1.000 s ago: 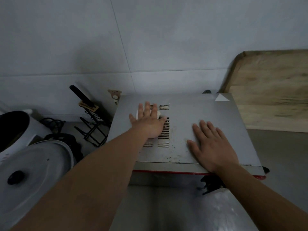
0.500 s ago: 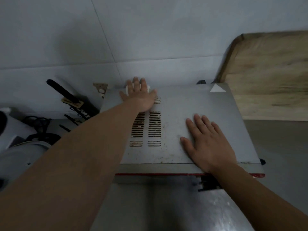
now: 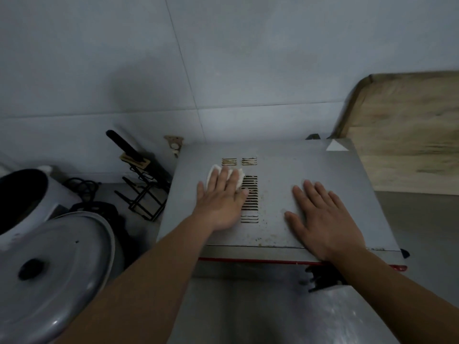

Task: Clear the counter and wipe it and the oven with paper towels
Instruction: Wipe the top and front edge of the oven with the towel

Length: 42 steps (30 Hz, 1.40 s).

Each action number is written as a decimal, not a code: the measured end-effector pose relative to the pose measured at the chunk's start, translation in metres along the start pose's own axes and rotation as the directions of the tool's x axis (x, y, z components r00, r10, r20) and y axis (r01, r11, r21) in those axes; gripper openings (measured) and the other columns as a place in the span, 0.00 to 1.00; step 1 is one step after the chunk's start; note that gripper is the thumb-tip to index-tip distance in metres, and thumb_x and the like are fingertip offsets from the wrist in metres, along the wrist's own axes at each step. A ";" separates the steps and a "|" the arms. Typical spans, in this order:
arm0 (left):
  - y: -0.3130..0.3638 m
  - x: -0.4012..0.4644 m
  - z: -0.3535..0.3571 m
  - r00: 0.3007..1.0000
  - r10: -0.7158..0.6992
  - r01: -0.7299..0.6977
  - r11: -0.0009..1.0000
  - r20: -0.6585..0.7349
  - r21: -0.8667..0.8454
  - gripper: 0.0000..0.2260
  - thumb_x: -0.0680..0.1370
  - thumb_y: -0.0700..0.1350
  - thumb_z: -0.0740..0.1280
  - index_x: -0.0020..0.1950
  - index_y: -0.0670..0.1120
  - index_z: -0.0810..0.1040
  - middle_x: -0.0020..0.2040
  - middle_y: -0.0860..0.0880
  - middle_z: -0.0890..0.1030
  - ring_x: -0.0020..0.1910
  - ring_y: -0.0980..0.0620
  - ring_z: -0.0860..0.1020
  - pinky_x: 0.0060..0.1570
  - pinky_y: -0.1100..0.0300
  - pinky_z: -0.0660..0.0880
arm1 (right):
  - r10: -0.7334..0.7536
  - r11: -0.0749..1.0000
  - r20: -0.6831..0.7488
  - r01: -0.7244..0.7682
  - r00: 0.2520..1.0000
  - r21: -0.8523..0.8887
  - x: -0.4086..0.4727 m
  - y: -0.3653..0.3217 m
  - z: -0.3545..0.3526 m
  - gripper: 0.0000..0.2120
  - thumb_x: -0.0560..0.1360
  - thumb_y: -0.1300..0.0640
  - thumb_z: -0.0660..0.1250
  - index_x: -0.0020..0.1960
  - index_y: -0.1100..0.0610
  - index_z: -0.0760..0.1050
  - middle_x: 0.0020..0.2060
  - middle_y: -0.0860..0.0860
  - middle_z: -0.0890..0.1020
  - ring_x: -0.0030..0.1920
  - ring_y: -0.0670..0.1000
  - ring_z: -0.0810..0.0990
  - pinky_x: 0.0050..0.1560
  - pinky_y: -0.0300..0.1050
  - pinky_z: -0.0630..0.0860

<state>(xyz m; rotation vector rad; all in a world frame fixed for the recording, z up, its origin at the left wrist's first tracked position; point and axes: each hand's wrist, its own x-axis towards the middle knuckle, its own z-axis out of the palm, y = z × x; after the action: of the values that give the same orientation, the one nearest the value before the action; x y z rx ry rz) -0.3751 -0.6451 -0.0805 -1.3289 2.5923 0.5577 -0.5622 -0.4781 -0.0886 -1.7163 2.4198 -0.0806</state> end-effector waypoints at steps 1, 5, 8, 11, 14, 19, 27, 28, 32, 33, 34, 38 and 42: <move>-0.001 -0.007 -0.002 1.000 0.003 -0.002 1.000 0.020 -0.030 0.29 0.82 0.65 0.41 0.81 0.58 0.36 0.80 0.55 0.32 0.77 0.53 0.29 0.75 0.40 0.34 | -0.004 1.000 0.002 0.004 1.000 0.000 -0.001 0.000 0.000 0.35 0.78 0.31 0.34 0.80 0.47 0.37 0.79 0.48 0.39 0.78 0.48 0.36 0.78 0.49 0.39; -0.001 -0.051 0.015 0.999 0.012 -0.012 1.000 0.045 0.013 0.31 0.81 0.67 0.40 0.79 0.60 0.32 0.79 0.56 0.29 0.74 0.54 0.24 0.74 0.39 0.33 | 0.001 1.000 0.007 -0.001 1.000 -0.001 -0.001 0.000 -0.001 0.35 0.78 0.31 0.34 0.80 0.47 0.37 0.79 0.49 0.39 0.78 0.49 0.36 0.78 0.49 0.39; -0.001 -0.083 0.031 1.000 0.010 -0.012 0.997 0.026 0.070 0.32 0.80 0.69 0.40 0.77 0.60 0.29 0.77 0.56 0.26 0.72 0.55 0.22 0.74 0.40 0.31 | 0.001 1.000 0.003 -0.001 1.000 -0.003 -0.001 -0.001 -0.002 0.35 0.78 0.31 0.34 0.80 0.47 0.37 0.79 0.49 0.40 0.78 0.49 0.36 0.78 0.49 0.40; -0.001 -0.092 0.032 0.997 -0.002 -0.004 0.996 0.073 0.084 0.33 0.80 0.68 0.41 0.78 0.59 0.29 0.76 0.55 0.25 0.72 0.55 0.21 0.74 0.41 0.30 | -0.002 1.000 0.002 0.002 1.000 -0.012 -0.002 0.000 -0.002 0.35 0.78 0.31 0.34 0.80 0.47 0.38 0.79 0.49 0.41 0.78 0.49 0.37 0.78 0.49 0.40; 0.000 -0.093 0.035 0.998 -0.005 -0.002 0.994 0.061 0.113 0.34 0.79 0.70 0.41 0.77 0.58 0.28 0.76 0.54 0.24 0.72 0.54 0.21 0.73 0.40 0.30 | -0.001 1.000 -0.001 0.001 1.000 -0.009 -0.003 -0.001 -0.001 0.35 0.78 0.31 0.34 0.80 0.47 0.37 0.79 0.49 0.40 0.78 0.49 0.37 0.78 0.49 0.40; 0.002 -0.081 0.028 0.991 -0.039 0.025 0.994 0.127 0.105 0.35 0.78 0.71 0.41 0.78 0.58 0.29 0.77 0.54 0.25 0.73 0.52 0.22 0.73 0.37 0.31 | -0.001 1.000 -0.005 0.001 1.000 -0.007 -0.001 0.000 0.000 0.36 0.77 0.31 0.33 0.80 0.47 0.39 0.79 0.50 0.41 0.79 0.49 0.39 0.78 0.50 0.42; 0.012 -0.028 0.004 0.983 -0.092 0.082 0.994 0.157 0.068 0.38 0.77 0.73 0.42 0.77 0.57 0.28 0.74 0.53 0.21 0.73 0.49 0.22 0.71 0.32 0.33 | -0.004 1.000 -0.001 0.004 1.000 0.016 -0.001 0.000 0.000 0.36 0.77 0.31 0.33 0.80 0.48 0.38 0.79 0.50 0.40 0.78 0.49 0.37 0.78 0.50 0.41; 0.012 -0.018 -0.001 0.981 -0.104 0.095 0.993 0.163 0.065 0.38 0.77 0.73 0.42 0.78 0.57 0.28 0.74 0.53 0.21 0.73 0.49 0.22 0.71 0.31 0.32 | -0.002 1.000 -0.006 0.002 1.000 0.021 -0.001 0.000 0.000 0.36 0.77 0.31 0.33 0.80 0.47 0.38 0.79 0.49 0.40 0.78 0.49 0.37 0.78 0.49 0.40; 0.015 0.020 -0.017 0.971 -0.155 0.146 0.987 0.179 0.067 0.40 0.76 0.75 0.43 0.78 0.56 0.30 0.74 0.52 0.22 0.74 0.48 0.23 0.70 0.30 0.32 | 0.002 1.000 -0.011 -0.002 1.000 0.012 0.000 0.000 0.002 0.35 0.78 0.31 0.33 0.80 0.47 0.37 0.79 0.49 0.39 0.78 0.48 0.36 0.77 0.49 0.39; 0.016 0.030 -0.022 0.970 -0.165 0.155 0.986 0.177 0.067 0.40 0.76 0.75 0.44 0.79 0.56 0.30 0.75 0.52 0.22 0.74 0.48 0.24 0.70 0.30 0.32 | 0.005 1.000 -0.013 -0.004 1.000 0.016 0.001 0.000 0.003 0.35 0.77 0.31 0.33 0.80 0.47 0.37 0.79 0.49 0.39 0.78 0.49 0.36 0.77 0.49 0.39; 0.017 0.041 -0.027 0.969 -0.174 0.165 0.984 0.175 0.065 0.41 0.76 0.75 0.44 0.79 0.56 0.31 0.76 0.52 0.23 0.75 0.47 0.25 0.70 0.29 0.32 | 0.006 1.000 -0.014 -0.006 1.000 0.018 0.001 0.000 0.003 0.35 0.77 0.31 0.33 0.80 0.47 0.36 0.79 0.49 0.39 0.78 0.49 0.35 0.78 0.49 0.39; 0.016 0.079 -0.044 0.969 -0.182 0.173 0.983 0.166 0.067 0.45 0.72 0.78 0.44 0.80 0.55 0.32 0.77 0.52 0.26 0.76 0.47 0.27 0.69 0.27 0.34 | 0.011 1.000 -0.013 -0.011 1.000 0.019 0.003 0.001 0.004 0.35 0.77 0.31 0.33 0.79 0.46 0.36 0.79 0.48 0.38 0.78 0.48 0.35 0.78 0.50 0.40; 0.015 0.085 -0.045 0.978 -0.154 0.145 0.987 0.141 0.072 0.43 0.74 0.77 0.44 0.80 0.55 0.33 0.78 0.53 0.28 0.77 0.47 0.28 0.70 0.29 0.35 | 0.013 1.000 -0.024 -0.012 1.000 0.013 0.003 0.003 0.006 0.35 0.78 0.31 0.35 0.80 0.46 0.39 0.79 0.48 0.41 0.78 0.48 0.37 0.78 0.50 0.42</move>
<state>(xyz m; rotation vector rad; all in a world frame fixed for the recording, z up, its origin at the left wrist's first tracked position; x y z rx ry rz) -0.4367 -0.7179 -0.0631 -1.3930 2.3507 0.5254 -0.5648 -0.4800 -0.0951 -1.7045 2.4417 -0.1156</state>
